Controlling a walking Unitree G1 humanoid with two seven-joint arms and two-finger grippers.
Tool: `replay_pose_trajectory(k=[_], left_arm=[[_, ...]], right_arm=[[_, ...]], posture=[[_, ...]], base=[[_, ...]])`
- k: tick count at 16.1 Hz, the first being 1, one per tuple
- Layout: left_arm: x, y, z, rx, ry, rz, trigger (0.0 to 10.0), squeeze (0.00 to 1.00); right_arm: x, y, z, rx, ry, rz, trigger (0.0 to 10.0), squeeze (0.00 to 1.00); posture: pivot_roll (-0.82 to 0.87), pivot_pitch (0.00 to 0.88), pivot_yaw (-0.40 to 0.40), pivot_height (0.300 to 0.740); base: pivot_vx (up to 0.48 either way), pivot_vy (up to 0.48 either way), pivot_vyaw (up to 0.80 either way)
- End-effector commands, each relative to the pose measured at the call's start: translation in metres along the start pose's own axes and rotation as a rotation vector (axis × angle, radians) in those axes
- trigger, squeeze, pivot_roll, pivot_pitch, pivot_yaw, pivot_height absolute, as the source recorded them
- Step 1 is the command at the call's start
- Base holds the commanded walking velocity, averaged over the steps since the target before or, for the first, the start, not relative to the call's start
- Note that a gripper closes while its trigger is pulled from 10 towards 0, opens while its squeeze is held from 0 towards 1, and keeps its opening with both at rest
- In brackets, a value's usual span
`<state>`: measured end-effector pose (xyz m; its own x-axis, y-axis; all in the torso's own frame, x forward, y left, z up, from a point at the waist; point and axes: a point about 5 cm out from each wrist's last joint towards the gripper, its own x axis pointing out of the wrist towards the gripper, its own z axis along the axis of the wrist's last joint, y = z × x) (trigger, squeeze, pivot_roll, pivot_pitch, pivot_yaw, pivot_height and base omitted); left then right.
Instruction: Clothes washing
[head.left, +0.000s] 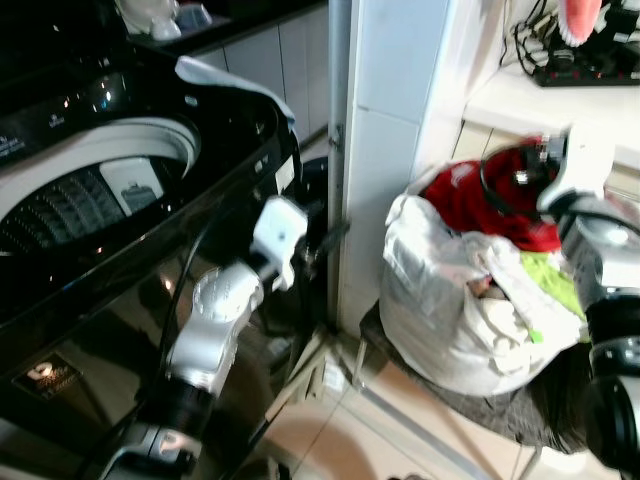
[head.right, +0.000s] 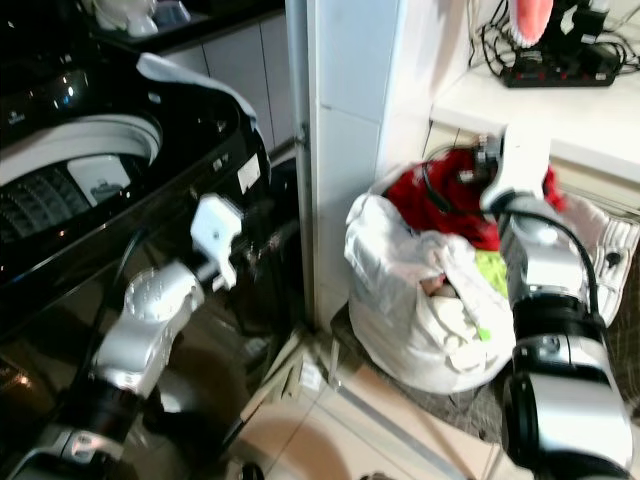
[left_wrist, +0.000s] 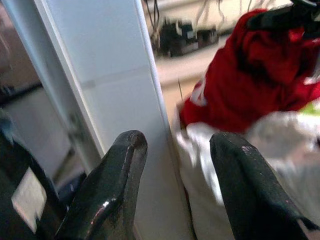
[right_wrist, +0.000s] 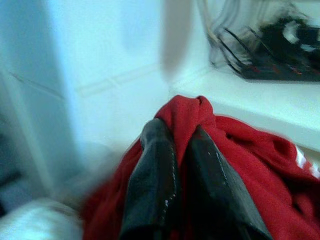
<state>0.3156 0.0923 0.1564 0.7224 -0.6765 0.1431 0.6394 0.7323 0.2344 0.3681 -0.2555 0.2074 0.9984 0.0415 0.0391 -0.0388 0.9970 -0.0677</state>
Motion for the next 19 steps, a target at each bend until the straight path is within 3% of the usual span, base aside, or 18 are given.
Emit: replay_pose_trajectory(k=[1,2,3,5,11,14,15,16,19], left_arm=[[0.012,0.004,0.03,-0.009,-0.099,-0.018,10.0,0.0],[0.014,0.004,0.036,-0.013,-0.123,-0.028,10.0,0.0],[0.023,0.003,0.056,-0.012,-0.186,-0.057,10.0,1.0],[0.028,-0.002,0.069,-0.023,-0.228,-0.091,10.0,1.0],[0.024,-0.028,0.069,-0.14,-0.225,-0.231,10.0,1.0],[0.027,-0.035,0.065,-0.122,-0.195,-0.212,10.0,1.0],[0.028,-0.036,0.065,-0.121,-0.196,-0.21,10.0,0.43],[0.029,-0.038,0.066,-0.122,-0.202,-0.211,10.0,0.0],[0.032,-0.04,0.066,-0.106,-0.202,-0.206,10.0,0.0]], right_arm=[[-0.009,0.028,0.045,0.107,-0.132,0.216,0.0,0.0],[-0.013,0.036,0.053,0.128,-0.151,0.277,0.0,0.0],[-0.029,0.06,0.077,0.175,-0.199,0.474,0.0,0.0],[-0.042,0.078,0.089,0.221,-0.212,0.615,0.0,0.0],[-0.061,0.115,0.087,0.287,-0.133,0.759,0.0,0.0],[-0.066,0.127,0.089,0.302,-0.113,0.806,0.0,0.0],[-0.067,0.13,0.088,0.306,-0.106,0.819,0.0,0.0],[-0.068,0.133,0.087,0.313,-0.1,0.825,0.0,0.0],[-0.071,0.142,0.088,0.354,-0.094,0.859,0.0,0.0]], posture=[[-0.01,0.0,0.045,0.74],[-0.01,0.0,0.045,0.74],[-0.02,0.0,0.045,0.74],[-0.02,0.0,0.044,0.74],[-0.02,0.0,0.034,0.74],[-0.02,0.0,0.033,0.74],[-0.02,0.0,0.034,0.74],[-0.02,0.0,0.033,0.74],[-0.02,0.0,0.033,0.74]], base=[[0.0,0.0,0.0],[0.0,0.0,0.0],[0.0,0.0,0.0],[0.0,0.0,0.0],[0.0,0.0,0.0],[0.0,0.0,0.0],[0.0,0.0,0.0],[0.0,0.0,0.0],[0.0,0.0,0.0]])
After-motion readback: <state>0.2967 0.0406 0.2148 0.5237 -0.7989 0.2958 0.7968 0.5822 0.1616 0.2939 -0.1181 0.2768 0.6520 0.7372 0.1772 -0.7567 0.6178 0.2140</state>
